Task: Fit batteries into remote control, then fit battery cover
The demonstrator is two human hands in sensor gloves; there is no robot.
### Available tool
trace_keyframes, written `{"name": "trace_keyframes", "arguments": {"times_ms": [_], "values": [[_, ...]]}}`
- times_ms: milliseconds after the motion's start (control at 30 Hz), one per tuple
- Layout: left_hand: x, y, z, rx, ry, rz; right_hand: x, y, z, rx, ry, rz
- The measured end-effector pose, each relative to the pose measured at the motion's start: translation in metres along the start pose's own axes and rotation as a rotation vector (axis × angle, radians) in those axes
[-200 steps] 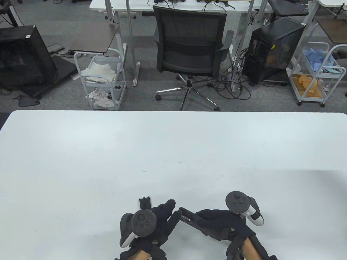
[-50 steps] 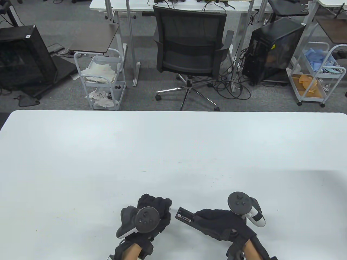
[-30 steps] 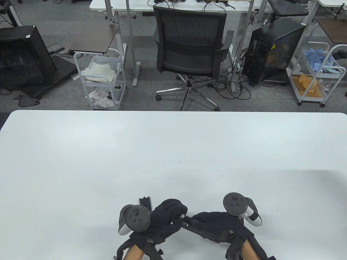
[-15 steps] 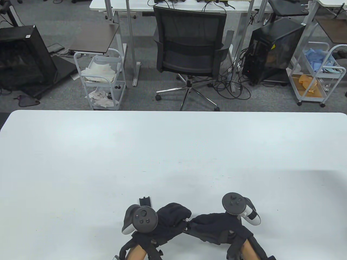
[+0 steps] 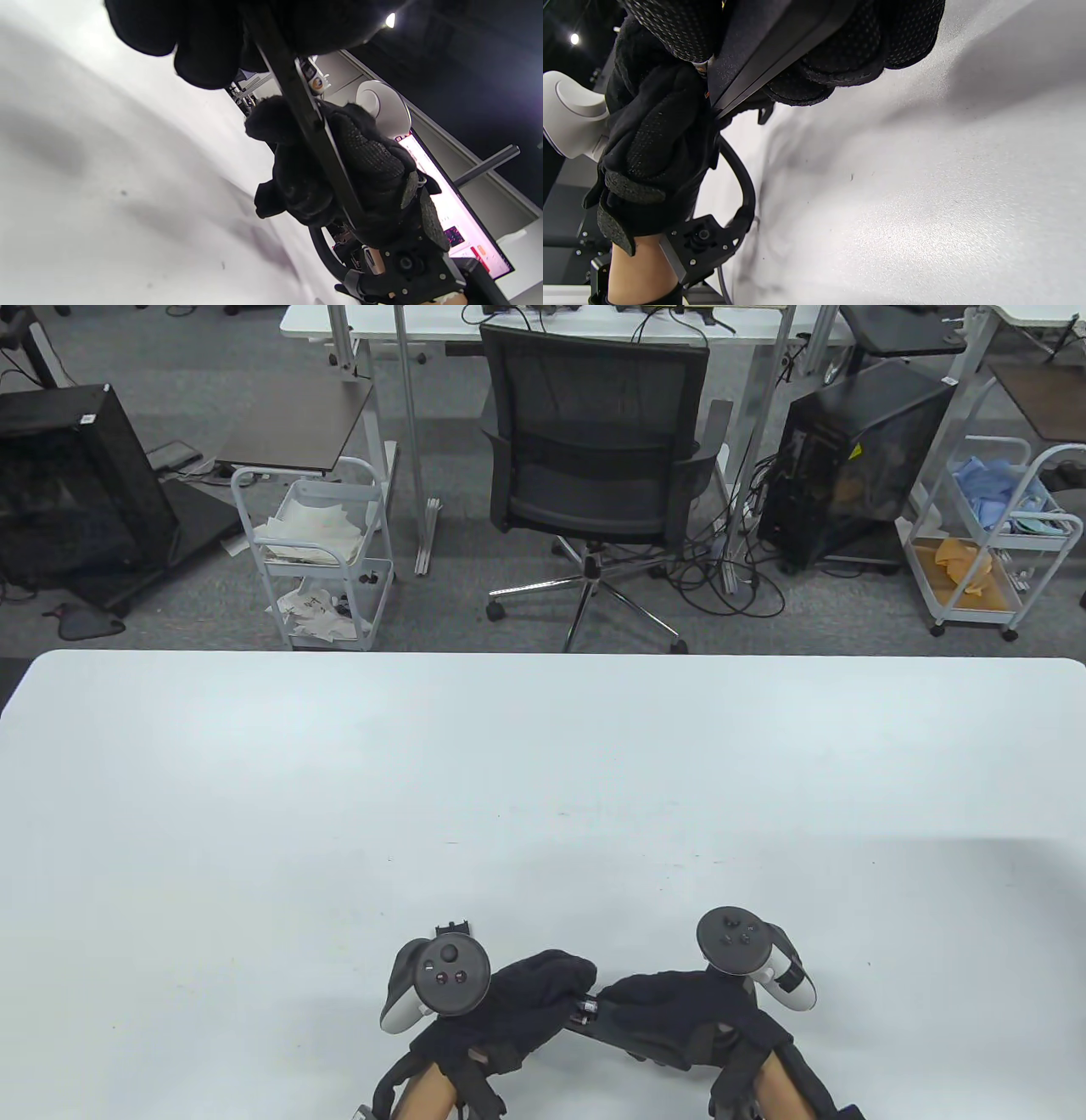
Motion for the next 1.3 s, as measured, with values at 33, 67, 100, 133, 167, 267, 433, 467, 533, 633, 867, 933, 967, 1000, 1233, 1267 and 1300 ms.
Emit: {"name": "trace_keyframes", "arguments": {"times_ms": [33,67,100,133,167,267,433,467,533,633,867,933,967,1000,1233,1267,1300], "values": [[0.002,0.000,0.000,-0.008,0.013,-0.025,0.000,0.000,0.000,0.005,0.003,0.000],[0.003,-0.001,-0.001,-0.031,0.023,-0.061,0.000,0.000,0.000,0.007,0.007,-0.004],[0.004,-0.001,-0.002,-0.059,0.036,-0.076,0.000,-0.001,0.000,0.008,0.007,-0.004],[0.004,-0.001,-0.003,-0.125,0.071,-0.085,0.000,-0.001,0.000,0.013,0.005,0.005],[0.005,0.000,-0.004,-0.163,0.085,-0.083,0.000,-0.001,-0.001,0.015,0.003,0.010],[0.006,-0.001,-0.008,-0.256,0.155,-0.072,0.001,-0.003,-0.002,0.027,-0.003,0.023],[0.005,-0.006,-0.010,-0.271,0.226,-0.054,0.001,-0.004,-0.002,0.036,-0.003,0.036],[0.004,-0.008,-0.009,-0.269,0.229,-0.036,0.001,-0.004,-0.002,0.036,-0.002,0.038],[0.003,-0.009,-0.009,-0.278,0.234,0.011,0.001,-0.004,-0.002,0.036,-0.001,0.035],[0.002,-0.012,-0.008,-0.269,0.246,0.039,0.002,-0.005,-0.003,0.042,0.000,0.036],[0.002,-0.011,-0.006,-0.293,0.244,0.049,0.002,-0.005,-0.002,0.041,-0.002,0.029],[0.002,-0.011,-0.006,-0.309,0.249,0.024,0.002,-0.005,-0.002,0.038,-0.010,0.031],[0.002,-0.011,-0.005,-0.311,0.247,0.016,0.002,-0.005,-0.002,0.039,-0.003,0.029],[0.002,-0.011,-0.005,-0.308,0.252,0.017,0.003,-0.005,-0.002,0.045,0.000,0.022],[0.003,-0.008,-0.006,-0.325,0.263,-0.048,0.004,-0.005,-0.002,0.047,0.008,0.005],[0.003,-0.008,-0.006,-0.318,0.261,-0.052,0.004,-0.005,-0.002,0.046,0.008,0.006],[0.003,-0.008,-0.006,-0.315,0.261,-0.053,0.004,-0.005,-0.002,0.047,0.008,0.005]]}}
Point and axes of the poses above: the tracker on the back of each hand, its own x axis roughly to the little-finger side, its own z axis roughly from the wrist to the fingertips, y = z × x, the point moved 3 cm from there along z, roughly from the wrist to the fingertips, and after that the axes turned 10 degrees about -x, right-handed, at the moved point
